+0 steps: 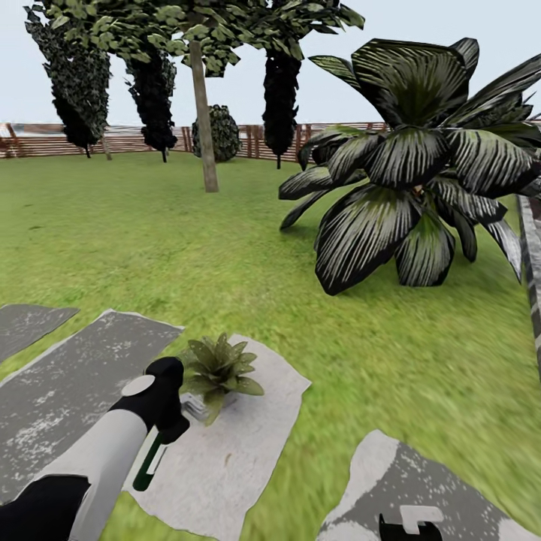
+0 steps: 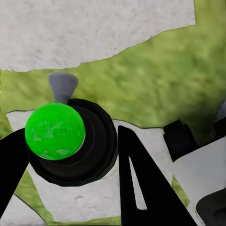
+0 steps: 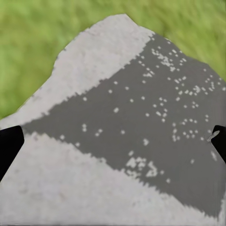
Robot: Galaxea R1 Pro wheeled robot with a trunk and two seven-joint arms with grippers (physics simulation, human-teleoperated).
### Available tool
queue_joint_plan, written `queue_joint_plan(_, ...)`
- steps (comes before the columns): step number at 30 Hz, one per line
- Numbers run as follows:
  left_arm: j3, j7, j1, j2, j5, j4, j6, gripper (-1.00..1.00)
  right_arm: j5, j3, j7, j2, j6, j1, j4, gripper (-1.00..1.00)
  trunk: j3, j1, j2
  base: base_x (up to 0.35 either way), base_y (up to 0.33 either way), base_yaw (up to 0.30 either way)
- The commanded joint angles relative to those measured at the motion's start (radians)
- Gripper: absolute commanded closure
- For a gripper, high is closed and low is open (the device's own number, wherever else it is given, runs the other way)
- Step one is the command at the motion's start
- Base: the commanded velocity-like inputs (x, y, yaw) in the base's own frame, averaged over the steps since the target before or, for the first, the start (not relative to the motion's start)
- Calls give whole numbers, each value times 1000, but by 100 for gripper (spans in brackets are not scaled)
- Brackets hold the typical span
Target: Pick up the pesticide atomizer in the garden and spray insectifuge to fully cover both potted plants in the garden.
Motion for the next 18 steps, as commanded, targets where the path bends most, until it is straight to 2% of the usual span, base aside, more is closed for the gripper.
queue_joint_plan(1,-3,-9,-1,1,-8,-1,9,100,-7,9,-3,0,-2,0,-1,-100,-1,0,0,-55,-45,157)
queue_joint_plan(5,6,-16,-10,2,-8,-1,12,100,-7,9,-3,0,-2,0,-1,-100,-1,0,0,-15,-12,43)
queue_joint_plan(8,54,-20,-15,-7,-6,0,14,100,-7,9,-3,0,-2,0,-1,-100,-1,0,0,-2,-1,5)
queue_joint_plan(11,79,-25,-8,-10,-5,16,15,100,-7,9,-3,0,-2,0,-1,-100,-1,0,0,54,0,0)
queue_joint_plan(16,71,-27,-10,-10,-10,18,16,100,-7,9,-3,0,-2,0,-1,-100,-1,0,0,301,0,7)
queue_joint_plan(18,67,-27,-15,-5,-15,18,16,100,-7,9,-3,0,-2,0,-1,-100,-1,0,0,335,0,184)
